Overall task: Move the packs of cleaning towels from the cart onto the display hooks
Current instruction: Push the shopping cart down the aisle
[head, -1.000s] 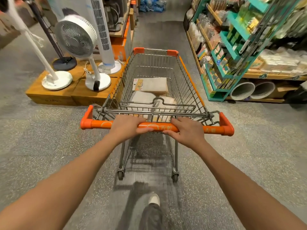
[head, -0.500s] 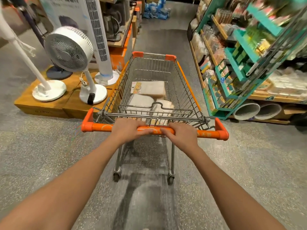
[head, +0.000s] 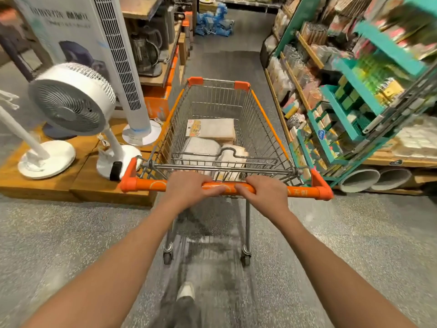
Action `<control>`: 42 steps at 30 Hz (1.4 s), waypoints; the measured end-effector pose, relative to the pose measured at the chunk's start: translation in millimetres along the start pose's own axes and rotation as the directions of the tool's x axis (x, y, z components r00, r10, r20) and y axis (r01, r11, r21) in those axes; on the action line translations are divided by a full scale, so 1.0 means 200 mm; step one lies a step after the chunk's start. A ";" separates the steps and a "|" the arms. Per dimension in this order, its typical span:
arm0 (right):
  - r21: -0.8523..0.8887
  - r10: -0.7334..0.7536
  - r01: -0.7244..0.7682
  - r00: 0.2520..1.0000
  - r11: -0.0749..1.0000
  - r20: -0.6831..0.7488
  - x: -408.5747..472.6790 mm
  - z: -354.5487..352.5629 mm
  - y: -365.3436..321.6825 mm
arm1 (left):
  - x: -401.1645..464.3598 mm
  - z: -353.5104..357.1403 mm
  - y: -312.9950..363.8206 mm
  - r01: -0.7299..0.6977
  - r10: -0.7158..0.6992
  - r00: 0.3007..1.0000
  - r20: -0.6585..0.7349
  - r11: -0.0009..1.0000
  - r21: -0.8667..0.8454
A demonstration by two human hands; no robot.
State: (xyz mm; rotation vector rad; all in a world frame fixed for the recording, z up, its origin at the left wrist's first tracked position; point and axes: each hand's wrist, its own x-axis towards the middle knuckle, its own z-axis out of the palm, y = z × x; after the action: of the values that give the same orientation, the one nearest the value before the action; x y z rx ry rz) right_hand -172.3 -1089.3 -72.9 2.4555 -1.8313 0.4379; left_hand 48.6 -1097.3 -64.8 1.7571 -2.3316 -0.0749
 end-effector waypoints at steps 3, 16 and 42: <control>-0.055 -0.013 0.015 1.000 0.998 0.022 0.25 0.06 0.07 | 0.25 0.03 -0.09 -0.020 0.019 1.000 -0.024 1.000 -0.008; -0.093 0.040 -0.037 0.999 0.995 0.028 1.11 0.25 0.30 | 1.11 0.13 -0.39 -0.033 0.033 0.999 -0.021 0.999 -0.017; -0.125 -0.029 0.017 0.996 0.992 -0.090 2.77 0.63 0.88 | 2.84 0.29 -0.85 0.007 -0.007 1.000 -0.025 0.999 0.031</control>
State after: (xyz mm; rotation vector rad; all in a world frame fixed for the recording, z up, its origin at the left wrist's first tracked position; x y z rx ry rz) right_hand -169.4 -1683.6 -77.6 2.3324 -1.7377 0.4147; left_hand 49.5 -1693.1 -68.6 1.7707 -2.3219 -0.0179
